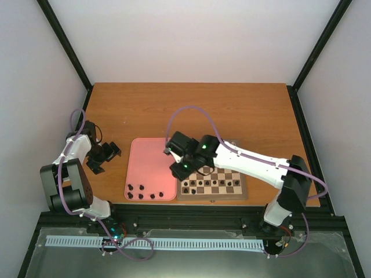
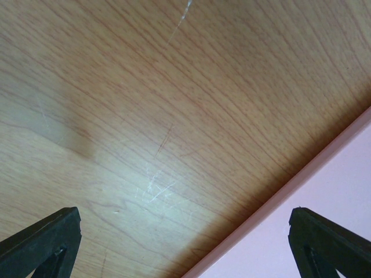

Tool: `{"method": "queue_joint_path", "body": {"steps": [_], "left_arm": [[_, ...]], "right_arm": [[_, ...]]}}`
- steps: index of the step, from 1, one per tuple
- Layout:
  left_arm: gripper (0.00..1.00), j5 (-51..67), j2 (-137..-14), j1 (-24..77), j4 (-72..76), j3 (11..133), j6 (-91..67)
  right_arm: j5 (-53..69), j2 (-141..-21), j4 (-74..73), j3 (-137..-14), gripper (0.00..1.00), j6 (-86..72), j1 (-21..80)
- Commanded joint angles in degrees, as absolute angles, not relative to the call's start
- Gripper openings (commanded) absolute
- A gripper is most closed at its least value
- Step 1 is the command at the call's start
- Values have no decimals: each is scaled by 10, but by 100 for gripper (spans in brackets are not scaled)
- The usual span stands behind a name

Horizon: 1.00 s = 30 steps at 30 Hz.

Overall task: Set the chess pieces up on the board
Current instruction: Place the chess piece on the chessboard, then pick up the chess piece from the storage box.

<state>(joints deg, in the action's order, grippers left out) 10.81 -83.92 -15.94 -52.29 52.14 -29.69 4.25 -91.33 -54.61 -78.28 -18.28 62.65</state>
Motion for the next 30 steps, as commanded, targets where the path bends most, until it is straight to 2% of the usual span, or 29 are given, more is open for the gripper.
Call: {"method": "queue_joint_path", "body": {"steps": [1,17,30], "left_arm": [[100,109,-825,-156,-524,539,-287],[100,113,-821,-157,-521,532,-288],[100,118,-824,-156,-515,529,-289]], "right_arm": [[41,-988,-570,-877,47,-134,629],[88,-1303,-615,-1215,50,-39,695],[120,-1360,-630,-1247,50,-33,697]]}}
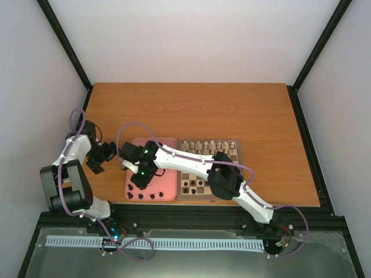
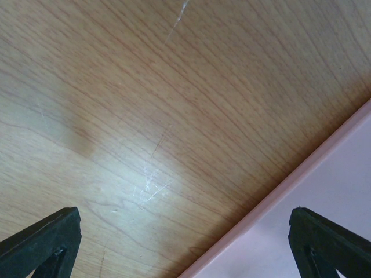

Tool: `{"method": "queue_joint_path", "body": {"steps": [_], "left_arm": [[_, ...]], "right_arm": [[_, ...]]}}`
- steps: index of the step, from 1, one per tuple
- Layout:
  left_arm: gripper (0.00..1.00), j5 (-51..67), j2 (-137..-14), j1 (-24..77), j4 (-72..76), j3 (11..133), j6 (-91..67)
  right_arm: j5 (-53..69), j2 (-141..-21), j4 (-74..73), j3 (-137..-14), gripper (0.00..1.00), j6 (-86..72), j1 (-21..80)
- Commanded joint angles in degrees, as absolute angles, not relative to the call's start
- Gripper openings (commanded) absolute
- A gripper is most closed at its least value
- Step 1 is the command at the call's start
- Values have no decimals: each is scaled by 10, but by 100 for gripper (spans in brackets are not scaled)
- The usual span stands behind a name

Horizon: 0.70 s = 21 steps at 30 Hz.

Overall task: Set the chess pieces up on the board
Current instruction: Pick up the chess piece from the storage box.

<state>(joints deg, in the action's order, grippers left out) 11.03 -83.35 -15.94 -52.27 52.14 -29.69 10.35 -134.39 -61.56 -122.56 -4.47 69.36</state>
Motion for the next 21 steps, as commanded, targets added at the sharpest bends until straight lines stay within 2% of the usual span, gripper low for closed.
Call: {"method": "queue_joint_path", "body": {"steps": [1,21], "left_arm": [[100,118,-824,-156,-515,529,-289],[100,115,-826,-157,-516,527,-288]], "right_arm": [[122,-1364,-631,-1247,50,-31,696],[123,-1413,-650,-1298,43,-26,699]]}}
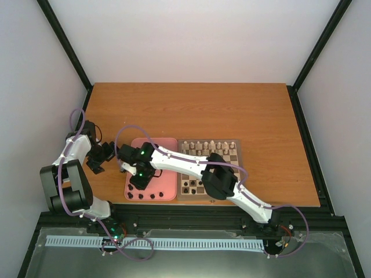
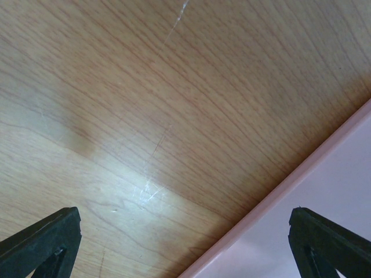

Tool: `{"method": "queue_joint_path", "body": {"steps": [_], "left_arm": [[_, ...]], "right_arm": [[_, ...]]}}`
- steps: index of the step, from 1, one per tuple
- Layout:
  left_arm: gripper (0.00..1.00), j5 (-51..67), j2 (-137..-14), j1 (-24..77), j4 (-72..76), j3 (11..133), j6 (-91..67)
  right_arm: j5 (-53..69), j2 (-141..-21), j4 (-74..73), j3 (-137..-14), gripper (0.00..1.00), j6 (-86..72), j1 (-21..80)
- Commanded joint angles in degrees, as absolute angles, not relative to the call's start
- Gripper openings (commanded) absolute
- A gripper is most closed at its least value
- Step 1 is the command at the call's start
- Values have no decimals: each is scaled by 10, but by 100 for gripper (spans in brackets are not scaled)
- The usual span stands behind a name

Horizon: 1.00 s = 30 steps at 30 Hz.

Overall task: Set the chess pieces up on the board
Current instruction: Pick up the chess piece from the storage box.

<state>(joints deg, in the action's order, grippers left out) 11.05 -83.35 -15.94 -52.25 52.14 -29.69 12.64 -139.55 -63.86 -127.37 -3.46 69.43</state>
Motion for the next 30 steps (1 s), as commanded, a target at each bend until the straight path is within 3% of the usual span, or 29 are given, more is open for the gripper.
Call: {"method": "queue_joint_path", "body": {"steps": [1,11,24,30], "left_arm": [[100,116,-826,-156,-516,528,-288],[100,117,-831,-157,-514,529,-288],[100,119,-835,-156,-514,530,-288],[100,116,-834,-156,-515,532,-288]], "right_arm": [[123,-1415,-651,-1300,43,-26,699],[125,-1432,-659,-1313,37,-22,699],[90,-1428,-661,-1320,6,-22,699],[17,-1362,-627,-1272,3,-33,696]]}}
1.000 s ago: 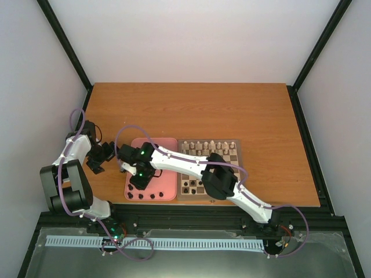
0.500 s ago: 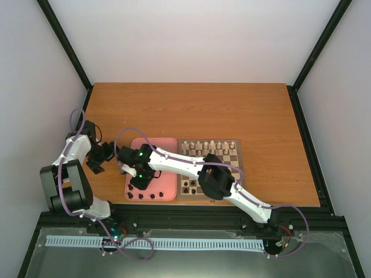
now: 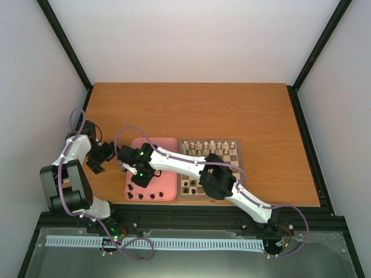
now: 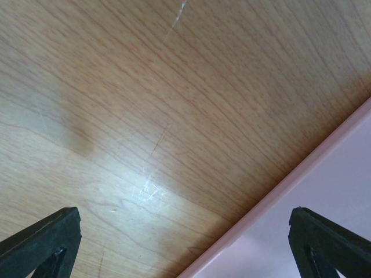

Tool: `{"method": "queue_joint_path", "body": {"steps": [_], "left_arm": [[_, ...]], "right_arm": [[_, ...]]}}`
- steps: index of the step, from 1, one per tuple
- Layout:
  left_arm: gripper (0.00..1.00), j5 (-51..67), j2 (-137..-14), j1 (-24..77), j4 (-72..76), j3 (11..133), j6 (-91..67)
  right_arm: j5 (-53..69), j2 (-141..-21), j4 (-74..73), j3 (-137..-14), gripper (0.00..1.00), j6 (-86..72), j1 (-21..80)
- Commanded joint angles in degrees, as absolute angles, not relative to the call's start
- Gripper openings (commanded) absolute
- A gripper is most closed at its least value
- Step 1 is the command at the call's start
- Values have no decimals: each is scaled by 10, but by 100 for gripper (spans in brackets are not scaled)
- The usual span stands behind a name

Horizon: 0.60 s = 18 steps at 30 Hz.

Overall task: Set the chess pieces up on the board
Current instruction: Pick up the chess piece from the storage box, then place the chess piece on the chessboard.

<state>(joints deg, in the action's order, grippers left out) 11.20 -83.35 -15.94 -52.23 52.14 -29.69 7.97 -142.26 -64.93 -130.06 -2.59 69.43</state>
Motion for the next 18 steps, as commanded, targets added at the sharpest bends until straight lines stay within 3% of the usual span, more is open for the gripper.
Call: {"method": "queue_joint_path", "body": {"steps": [1,9,18], "left_arm": [[100,117,-833,-156,-516,533,-288],[100,113,-832,-156,-517,540,-288],[100,105,-831,-156,-519,543,-285]], "right_arm": [[8,-1346,-617,-1259,3,-37,694],[-32,-1198,-595,-1133,3,-81,670],[-52,-994,-589,-879,3,-173,645]]}}
